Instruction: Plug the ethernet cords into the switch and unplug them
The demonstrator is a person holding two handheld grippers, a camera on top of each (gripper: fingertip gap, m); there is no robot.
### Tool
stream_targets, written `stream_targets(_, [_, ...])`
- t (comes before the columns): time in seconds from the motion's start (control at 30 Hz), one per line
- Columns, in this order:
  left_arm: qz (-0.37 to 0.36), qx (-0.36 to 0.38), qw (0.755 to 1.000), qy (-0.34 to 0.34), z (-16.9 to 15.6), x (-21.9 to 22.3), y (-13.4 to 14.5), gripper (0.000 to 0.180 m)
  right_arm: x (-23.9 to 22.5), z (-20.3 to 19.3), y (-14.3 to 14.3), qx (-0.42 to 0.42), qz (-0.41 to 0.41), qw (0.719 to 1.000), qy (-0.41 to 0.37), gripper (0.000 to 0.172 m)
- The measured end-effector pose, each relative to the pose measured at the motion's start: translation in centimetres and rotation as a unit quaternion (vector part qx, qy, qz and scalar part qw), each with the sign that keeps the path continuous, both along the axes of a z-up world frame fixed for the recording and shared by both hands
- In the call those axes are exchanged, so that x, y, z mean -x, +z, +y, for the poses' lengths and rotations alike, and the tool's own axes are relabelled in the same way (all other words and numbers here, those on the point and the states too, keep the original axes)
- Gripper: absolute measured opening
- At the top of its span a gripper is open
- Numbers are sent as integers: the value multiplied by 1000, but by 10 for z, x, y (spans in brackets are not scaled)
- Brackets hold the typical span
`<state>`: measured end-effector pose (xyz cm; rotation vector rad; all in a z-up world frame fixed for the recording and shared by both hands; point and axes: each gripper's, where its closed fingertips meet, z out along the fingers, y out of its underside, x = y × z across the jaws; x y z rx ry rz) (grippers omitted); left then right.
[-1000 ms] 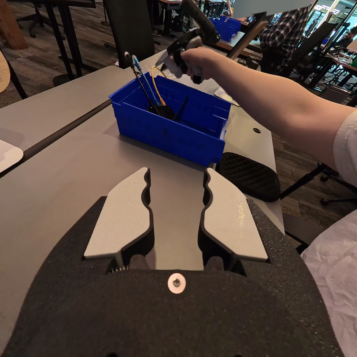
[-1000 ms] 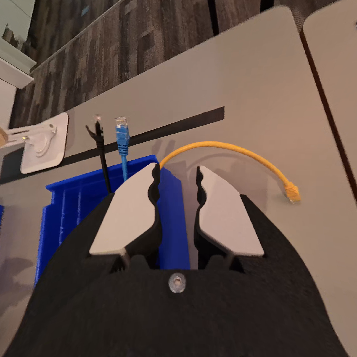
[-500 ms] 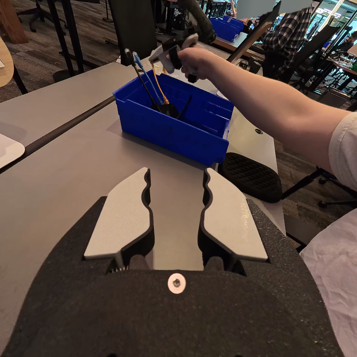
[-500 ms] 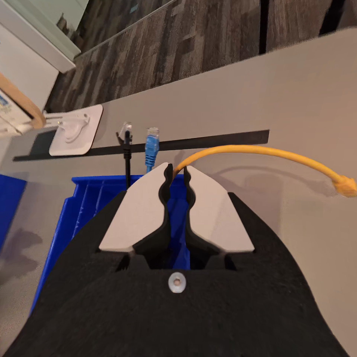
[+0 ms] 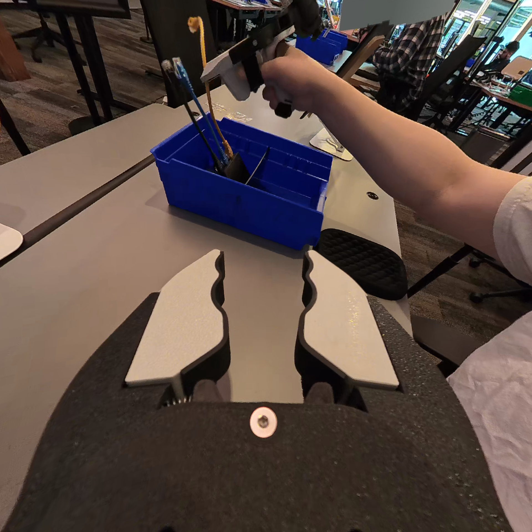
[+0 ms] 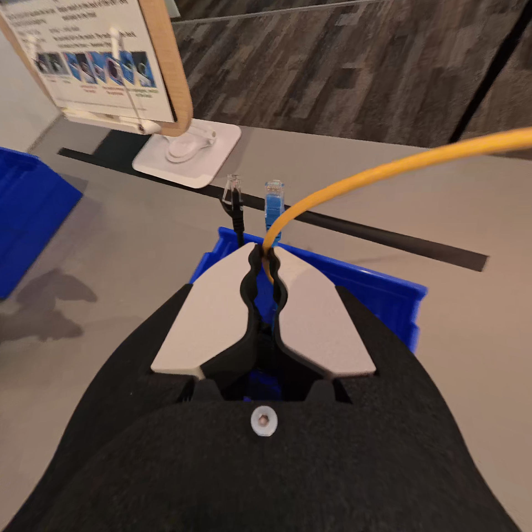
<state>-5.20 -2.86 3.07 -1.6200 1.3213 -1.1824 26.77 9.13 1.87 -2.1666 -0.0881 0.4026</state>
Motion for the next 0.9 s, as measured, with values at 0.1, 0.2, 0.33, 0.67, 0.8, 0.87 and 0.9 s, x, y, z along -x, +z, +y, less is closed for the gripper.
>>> stream_targets(0.1, [-1,-6,1000,-4,-4,0,3,51,6,-2,5,-11,-1,1000,-10,5])
stream_targets(0.2, [-6,-8,1000,-8,-8,0,6,51,8,-7,3,-10,-12,1000,-25,5])
stream_targets(0.33, [-10,-10,1000,-11,-11,1,10,51,-2,-6,0,-5,-1,999,-50,5])
stream_targets(0.67, [-13,-13,1000,-16,-15,2,12,51,2,16,-39,50,-65,995,-47,6])
stream_targets(0.8, [-12,-14,1000,-18,-15,2,12,51,16,19,-51,77,-78,994,-15,6])
stream_targets(0.87, [-13,-14,1000,-18,-15,1,13,51,18,22,-53,79,-105,991,-9,6])
stream_targets(0.9, [-13,-14,1000,-19,-15,1,13,51,18,23,-54,78,-120,990,-6,6])
